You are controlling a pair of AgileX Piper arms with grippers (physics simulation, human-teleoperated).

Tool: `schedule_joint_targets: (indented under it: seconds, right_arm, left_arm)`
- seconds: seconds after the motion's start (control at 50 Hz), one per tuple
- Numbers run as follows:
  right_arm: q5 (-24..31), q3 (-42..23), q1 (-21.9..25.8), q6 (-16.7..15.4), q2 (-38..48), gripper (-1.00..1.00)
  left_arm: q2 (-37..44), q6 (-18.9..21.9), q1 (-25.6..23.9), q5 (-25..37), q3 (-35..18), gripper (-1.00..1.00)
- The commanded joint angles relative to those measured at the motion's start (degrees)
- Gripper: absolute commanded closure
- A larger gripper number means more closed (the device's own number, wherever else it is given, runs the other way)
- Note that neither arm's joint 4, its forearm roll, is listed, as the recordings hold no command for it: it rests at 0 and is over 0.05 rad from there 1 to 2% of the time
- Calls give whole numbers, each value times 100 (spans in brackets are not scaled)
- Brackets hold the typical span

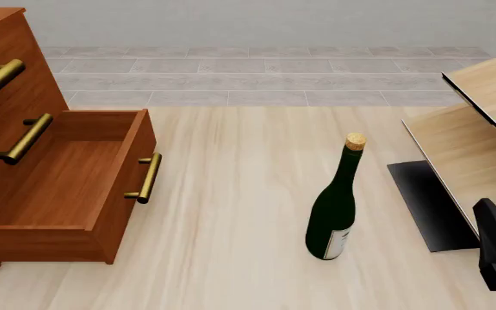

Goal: Put the bowl on top of the cabinet.

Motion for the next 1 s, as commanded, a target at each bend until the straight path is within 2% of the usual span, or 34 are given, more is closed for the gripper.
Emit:
schedule_joint_targets:
  seconds: [0.02, 0.26, 0.74, 0.76, 1.0]
  right_arm:
    - [0, 0, 1, -1, 0, -100]
    - [0, 0, 0, 0, -1, -100]
    - [0, 0, -1, 2, 1, -100]
    - [0, 0, 0, 0, 0, -100]
    - [0, 0, 0, 1, 0, -100]
  left_arm:
    - [140, 29, 3, 30, -103, 100]
    - [54, 121, 175, 39, -47, 100]
    - [127, 195, -44, 68, 77, 100]
    - [97, 240, -14, 62, 87, -100]
    - [-62, 363, -11, 142, 81, -100]
